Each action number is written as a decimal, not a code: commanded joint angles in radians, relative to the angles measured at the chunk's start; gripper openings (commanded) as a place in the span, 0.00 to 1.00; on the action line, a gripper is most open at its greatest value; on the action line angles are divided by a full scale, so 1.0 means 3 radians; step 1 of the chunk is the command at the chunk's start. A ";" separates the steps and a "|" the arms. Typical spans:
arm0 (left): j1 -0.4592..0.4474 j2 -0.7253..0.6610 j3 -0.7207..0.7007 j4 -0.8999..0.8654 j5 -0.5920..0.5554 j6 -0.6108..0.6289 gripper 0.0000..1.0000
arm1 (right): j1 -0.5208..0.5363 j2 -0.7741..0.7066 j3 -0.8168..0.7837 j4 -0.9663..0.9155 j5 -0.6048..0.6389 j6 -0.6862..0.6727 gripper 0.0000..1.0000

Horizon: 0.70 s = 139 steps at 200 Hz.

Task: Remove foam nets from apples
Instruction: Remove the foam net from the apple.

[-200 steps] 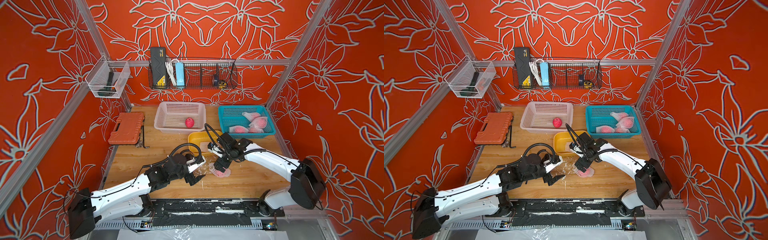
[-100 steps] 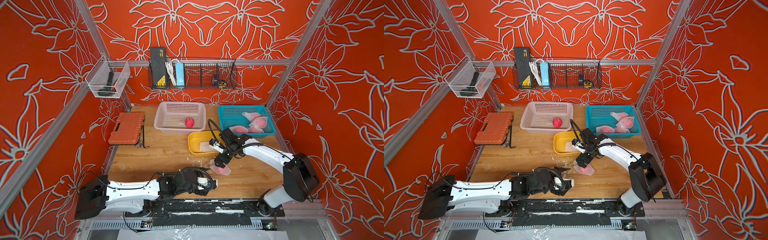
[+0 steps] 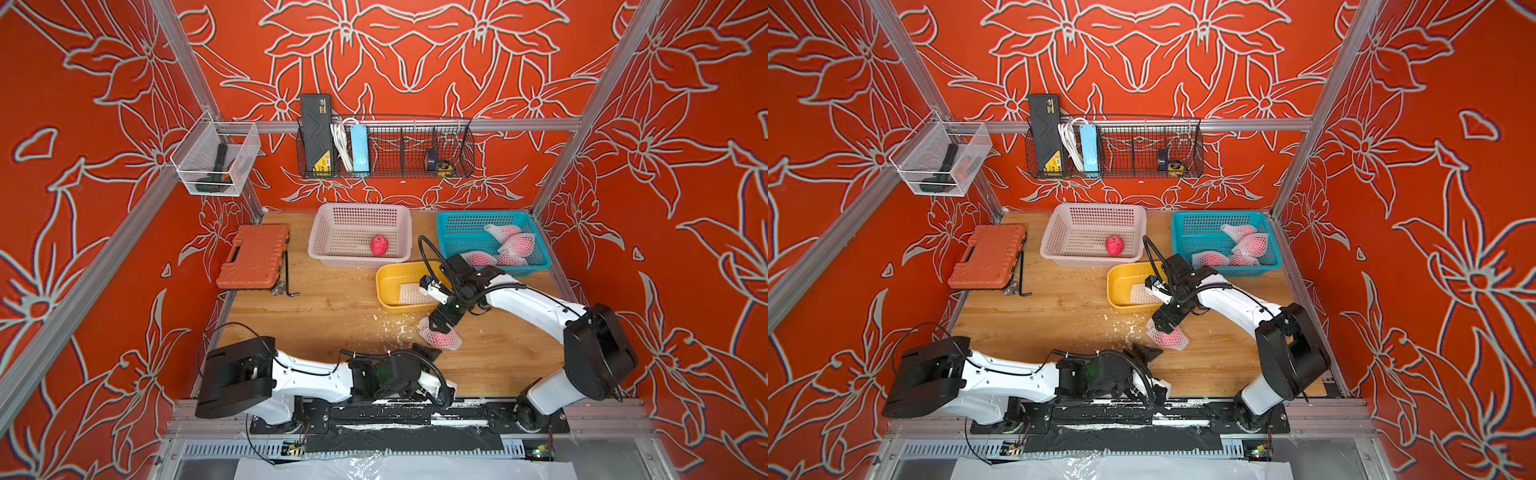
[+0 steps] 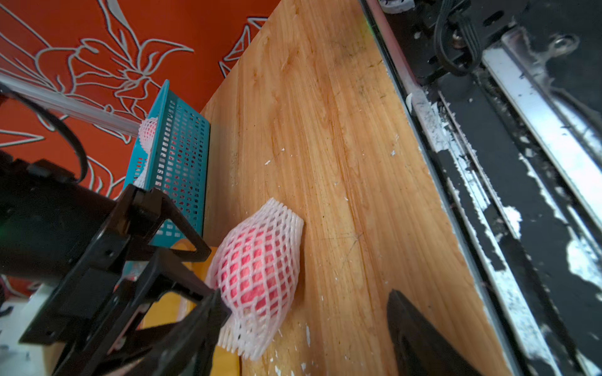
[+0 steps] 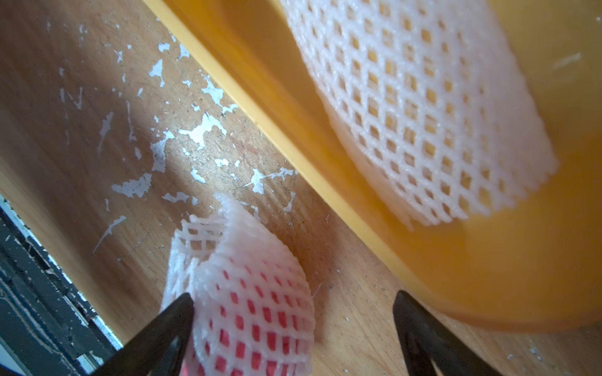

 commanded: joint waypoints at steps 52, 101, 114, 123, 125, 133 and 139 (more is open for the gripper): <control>0.0068 0.0721 0.0467 0.0178 -0.0171 0.0175 0.81 | -0.0065 0.0019 0.0116 -0.0061 -0.0047 0.0074 0.95; 0.0305 0.0840 0.0656 -0.0049 -0.0068 0.0012 0.82 | -0.0145 -0.0145 0.0184 -0.0038 -0.0071 0.0153 0.98; 0.0335 0.0889 0.0714 -0.0110 -0.0048 -0.0007 0.83 | -0.0164 -0.0151 0.0208 -0.0044 -0.0088 0.0155 0.99; 0.0345 0.0926 0.0740 -0.0112 -0.0053 -0.0009 0.83 | -0.0173 -0.0146 0.0228 -0.0040 -0.0053 0.0171 0.98; 0.0346 0.0936 0.0747 -0.0114 -0.0053 -0.0007 0.83 | -0.0180 -0.0146 0.0229 -0.0041 -0.0043 0.0172 0.98; 0.0358 0.0976 0.0785 -0.0145 -0.0050 -0.0029 0.83 | -0.0204 -0.0151 0.0251 -0.0047 -0.0012 0.0186 0.99; 0.0370 0.1008 0.0816 -0.0173 -0.0048 -0.0053 0.83 | -0.0220 -0.0165 0.0265 -0.0043 0.0022 0.0207 0.99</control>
